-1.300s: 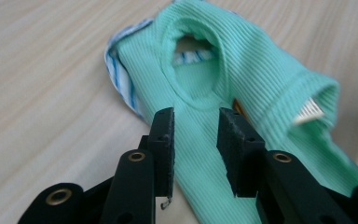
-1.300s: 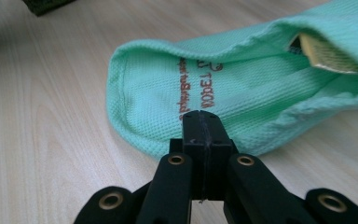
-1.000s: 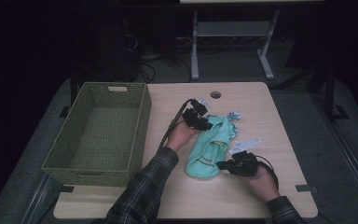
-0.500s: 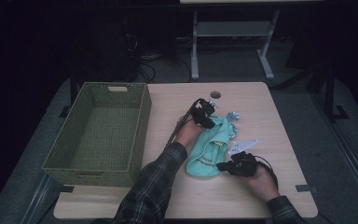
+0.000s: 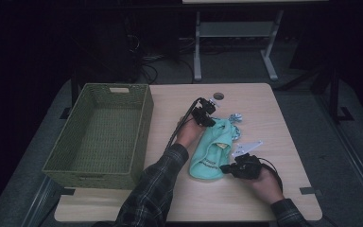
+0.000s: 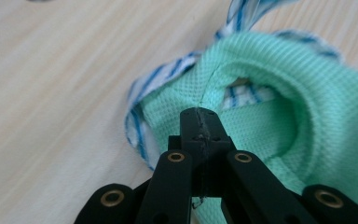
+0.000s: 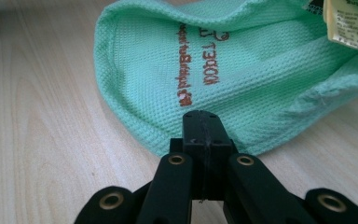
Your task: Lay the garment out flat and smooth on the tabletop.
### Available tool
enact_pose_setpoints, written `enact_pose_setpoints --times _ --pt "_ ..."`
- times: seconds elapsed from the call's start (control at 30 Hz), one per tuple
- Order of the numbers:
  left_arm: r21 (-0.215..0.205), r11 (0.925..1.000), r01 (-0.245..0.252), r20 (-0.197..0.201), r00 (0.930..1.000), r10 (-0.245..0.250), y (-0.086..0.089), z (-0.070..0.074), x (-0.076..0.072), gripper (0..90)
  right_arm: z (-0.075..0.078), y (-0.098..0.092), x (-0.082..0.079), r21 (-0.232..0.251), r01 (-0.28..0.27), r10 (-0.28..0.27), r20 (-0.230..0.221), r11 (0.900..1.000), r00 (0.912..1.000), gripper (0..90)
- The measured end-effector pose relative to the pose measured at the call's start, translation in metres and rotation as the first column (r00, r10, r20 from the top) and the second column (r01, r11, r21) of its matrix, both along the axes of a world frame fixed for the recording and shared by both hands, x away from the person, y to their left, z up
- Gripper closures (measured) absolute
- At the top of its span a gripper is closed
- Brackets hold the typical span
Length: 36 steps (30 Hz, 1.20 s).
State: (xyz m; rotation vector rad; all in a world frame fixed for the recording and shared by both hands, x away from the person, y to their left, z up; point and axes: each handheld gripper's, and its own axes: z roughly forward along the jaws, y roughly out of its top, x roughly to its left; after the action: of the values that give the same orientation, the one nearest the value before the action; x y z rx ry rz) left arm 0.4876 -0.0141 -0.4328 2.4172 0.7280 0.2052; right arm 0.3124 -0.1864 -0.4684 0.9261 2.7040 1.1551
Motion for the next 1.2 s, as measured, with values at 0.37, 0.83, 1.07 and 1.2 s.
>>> enact_pose_setpoints --times 0.37,0.83,1.07,1.2 --pt "-0.027 0.9996 0.001 -0.024 0.9997 -0.001 -0.003 -0.008 0.003 74.6 0.000 -0.001 0.000 0.005 0.005 -0.005 -0.004 1.000 1.0000 89.9" --pt "0.014 0.9998 0.012 -0.048 0.9988 -0.012 -0.010 -0.020 0.003 85.4 0.000 -0.001 0.000 -0.004 0.002 -0.002 -0.001 1.000 1.0000 89.9" --pt "-0.053 0.9986 0.000 -0.047 0.9989 -0.002 0.004 -0.002 0.002 85.5 0.001 -0.001 0.000 -0.010 0.005 -0.005 -0.003 1.000 1.0000 89.9" --pt "-0.074 0.9972 -0.008 -0.043 0.9991 0.005 0.013 0.008 0.002 85.4 0.001 -0.001 -0.001 -0.011 0.014 -0.014 -0.009 1.000 0.9999 89.9"
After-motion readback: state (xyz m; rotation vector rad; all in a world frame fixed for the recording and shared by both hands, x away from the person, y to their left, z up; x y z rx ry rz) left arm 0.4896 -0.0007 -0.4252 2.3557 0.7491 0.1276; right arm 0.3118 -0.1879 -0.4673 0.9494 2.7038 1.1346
